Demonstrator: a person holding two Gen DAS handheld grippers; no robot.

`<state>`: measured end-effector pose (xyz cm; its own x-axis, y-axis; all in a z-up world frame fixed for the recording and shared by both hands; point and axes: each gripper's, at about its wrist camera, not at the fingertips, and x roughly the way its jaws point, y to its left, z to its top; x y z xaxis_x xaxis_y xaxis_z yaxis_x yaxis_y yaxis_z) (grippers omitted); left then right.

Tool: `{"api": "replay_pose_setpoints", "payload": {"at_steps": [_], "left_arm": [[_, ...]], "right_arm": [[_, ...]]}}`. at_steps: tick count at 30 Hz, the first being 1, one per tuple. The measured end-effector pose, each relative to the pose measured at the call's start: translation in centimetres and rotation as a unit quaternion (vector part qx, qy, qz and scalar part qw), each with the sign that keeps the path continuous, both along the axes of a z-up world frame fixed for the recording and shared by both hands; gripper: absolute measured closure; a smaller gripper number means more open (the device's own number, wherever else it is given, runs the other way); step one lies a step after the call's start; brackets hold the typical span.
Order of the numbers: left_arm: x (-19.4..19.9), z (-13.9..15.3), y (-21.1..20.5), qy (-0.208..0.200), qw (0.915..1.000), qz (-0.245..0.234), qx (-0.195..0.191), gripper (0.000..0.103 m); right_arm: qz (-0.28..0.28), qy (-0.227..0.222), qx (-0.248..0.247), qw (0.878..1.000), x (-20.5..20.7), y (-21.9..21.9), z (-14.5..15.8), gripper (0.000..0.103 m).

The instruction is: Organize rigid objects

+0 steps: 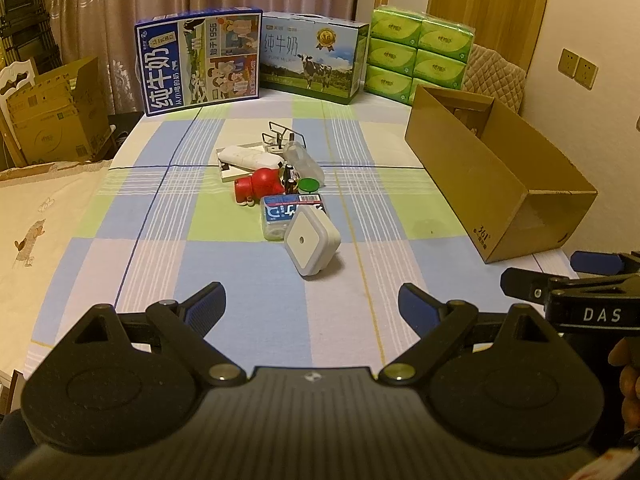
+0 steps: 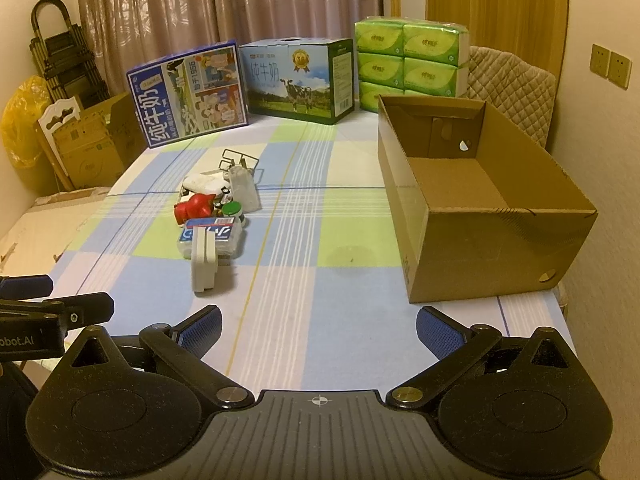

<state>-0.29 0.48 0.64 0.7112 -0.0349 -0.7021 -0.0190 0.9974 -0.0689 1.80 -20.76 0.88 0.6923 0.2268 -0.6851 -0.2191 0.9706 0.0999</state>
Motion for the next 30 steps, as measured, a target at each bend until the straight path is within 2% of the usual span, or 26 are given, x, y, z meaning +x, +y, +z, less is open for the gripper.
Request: {"api": "replay_pose_setpoints", "payload": {"at_steps": [30], "left_arm": [[0.6,-1.0,0.6,0.009,0.9999,-0.005,-0.002,0.012]], "right_arm": [[-0.002,0.011,0.016,1.000,0.9,0.4,-1.0,0.002]]}}
